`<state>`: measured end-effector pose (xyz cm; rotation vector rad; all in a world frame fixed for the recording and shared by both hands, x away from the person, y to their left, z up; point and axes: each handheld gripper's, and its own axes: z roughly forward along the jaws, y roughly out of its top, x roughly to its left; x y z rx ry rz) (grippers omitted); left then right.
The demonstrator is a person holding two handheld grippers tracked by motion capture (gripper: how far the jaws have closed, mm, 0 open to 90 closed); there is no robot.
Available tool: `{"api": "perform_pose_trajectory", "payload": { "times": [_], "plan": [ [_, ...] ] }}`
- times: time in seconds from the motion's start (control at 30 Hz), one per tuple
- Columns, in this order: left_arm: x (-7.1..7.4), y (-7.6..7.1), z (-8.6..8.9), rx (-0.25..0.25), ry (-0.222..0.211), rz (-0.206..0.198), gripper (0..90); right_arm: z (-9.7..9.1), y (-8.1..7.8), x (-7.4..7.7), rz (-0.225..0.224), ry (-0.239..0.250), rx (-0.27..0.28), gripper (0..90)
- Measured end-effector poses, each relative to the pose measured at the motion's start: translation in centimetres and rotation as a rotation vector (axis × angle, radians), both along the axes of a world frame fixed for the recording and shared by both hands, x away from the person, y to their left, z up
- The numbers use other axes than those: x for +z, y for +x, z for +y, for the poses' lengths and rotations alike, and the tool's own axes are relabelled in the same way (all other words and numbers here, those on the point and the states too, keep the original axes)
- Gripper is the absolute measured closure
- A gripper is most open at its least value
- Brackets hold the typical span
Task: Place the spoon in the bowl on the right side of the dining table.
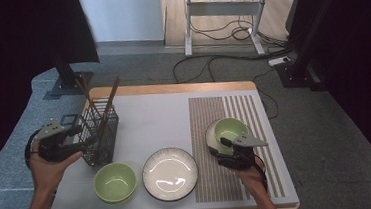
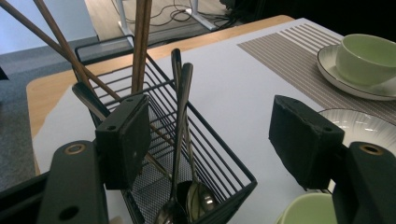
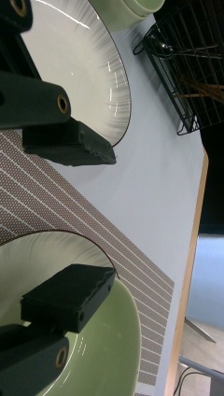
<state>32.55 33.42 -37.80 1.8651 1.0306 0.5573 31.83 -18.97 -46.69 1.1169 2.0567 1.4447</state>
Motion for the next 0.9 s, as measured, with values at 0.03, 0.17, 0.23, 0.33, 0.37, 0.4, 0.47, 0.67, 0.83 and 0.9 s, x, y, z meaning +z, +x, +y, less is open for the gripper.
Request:
{"api": "perform_pose_trajectory", "payload": {
  "times": [0.03, 0.17, 0.23, 0.33, 0.37, 0.4, 0.47, 0.67, 0.83, 0.9],
  "plan": [
    [0.0, 0.2, 0.1, 0.001, -0.001, 0.003, 29.8, 0.0, 0.0, 0.0, 0.0, -0.001, 0.004, 38.9],
    [-0.1, 0.8, 0.7, 0.017, -0.002, 0.01, 30.0, 0.2, -0.2, -0.2, -0.002, -0.007, 0.003, 38.9],
    [-0.1, 1.0, 1.0, 0.029, 0.001, 0.007, 30.0, 0.2, -0.3, -0.2, -0.005, -0.012, -0.001, 38.9],
    [-0.2, 1.4, 1.5, 0.04, 0.008, 0.005, 30.9, 0.2, -0.4, -0.3, -0.003, -0.019, -0.002, 38.9],
    [-0.3, 1.5, 1.7, 0.044, 0.008, 0.008, 31.0, 0.1, -0.5, -0.3, -0.003, -0.02, -0.003, 38.9],
    [-0.3, 1.7, 1.9, 0.047, 0.01, 0.01, 31.1, 0.1, -0.5, -0.4, -0.002, -0.019, -0.007, 38.9],
    [-0.4, 1.9, 2.2, 0.056, 0.01, 0.008, 31.3, 0.0, -0.6, -0.5, 0.0, -0.022, -0.008, 38.9],
    [-0.7, 2.4, 2.6, 0.06, 0.011, -0.011, 32.1, -0.1, -0.8, -0.5, -0.001, -0.027, 0.015, 38.9],
    [-0.7, 2.7, 2.8, 0.068, 0.011, -0.009, 32.3, -0.1, -0.9, -0.6, 0.001, -0.036, 0.014, 38.9],
    [-0.7, 2.8, 3.0, 0.074, 0.011, -0.008, 32.4, -0.1, -0.9, -0.6, 0.001, -0.037, 0.012, 38.9]
  ]
}}
